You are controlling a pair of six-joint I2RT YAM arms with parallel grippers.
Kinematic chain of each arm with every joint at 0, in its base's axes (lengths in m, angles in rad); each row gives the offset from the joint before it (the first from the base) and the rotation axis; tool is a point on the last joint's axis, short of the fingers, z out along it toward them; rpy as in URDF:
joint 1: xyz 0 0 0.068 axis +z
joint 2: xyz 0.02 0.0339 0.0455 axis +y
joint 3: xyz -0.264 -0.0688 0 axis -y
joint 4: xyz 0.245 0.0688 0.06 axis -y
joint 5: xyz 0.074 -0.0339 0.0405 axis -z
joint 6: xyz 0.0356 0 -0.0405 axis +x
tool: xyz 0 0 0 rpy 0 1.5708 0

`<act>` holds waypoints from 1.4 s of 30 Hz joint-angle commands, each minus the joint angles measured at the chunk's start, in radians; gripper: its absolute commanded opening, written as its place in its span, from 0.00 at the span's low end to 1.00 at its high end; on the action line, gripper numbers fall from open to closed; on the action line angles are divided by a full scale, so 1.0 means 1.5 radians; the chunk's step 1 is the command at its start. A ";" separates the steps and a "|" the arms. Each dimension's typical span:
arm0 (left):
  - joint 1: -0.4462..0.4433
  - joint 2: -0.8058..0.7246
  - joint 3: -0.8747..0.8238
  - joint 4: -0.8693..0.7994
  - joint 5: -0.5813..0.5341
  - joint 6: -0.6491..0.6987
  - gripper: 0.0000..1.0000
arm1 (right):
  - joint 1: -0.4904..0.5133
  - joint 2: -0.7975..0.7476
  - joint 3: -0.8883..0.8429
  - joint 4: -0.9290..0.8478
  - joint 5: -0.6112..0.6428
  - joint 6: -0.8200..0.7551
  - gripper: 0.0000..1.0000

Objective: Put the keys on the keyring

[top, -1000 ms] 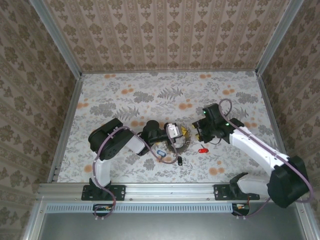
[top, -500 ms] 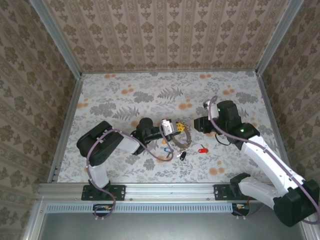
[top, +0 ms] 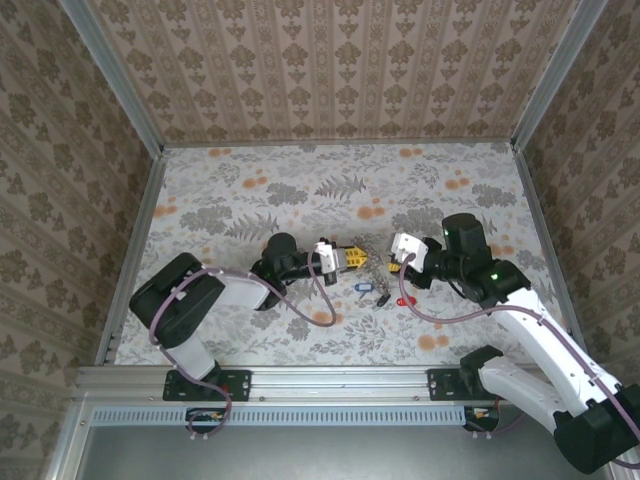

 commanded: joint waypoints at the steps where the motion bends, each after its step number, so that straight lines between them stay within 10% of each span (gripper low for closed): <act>1: 0.003 -0.035 -0.008 -0.031 0.039 0.051 0.00 | 0.002 0.014 0.049 -0.055 -0.027 -0.114 0.24; 8: -0.003 -0.065 -0.006 -0.074 0.061 0.090 0.00 | 0.018 0.030 0.097 -0.106 -0.060 -0.182 0.37; 42: -0.010 -0.115 0.023 -0.156 0.107 0.105 0.00 | 0.099 0.038 -0.016 0.045 0.032 -0.122 0.36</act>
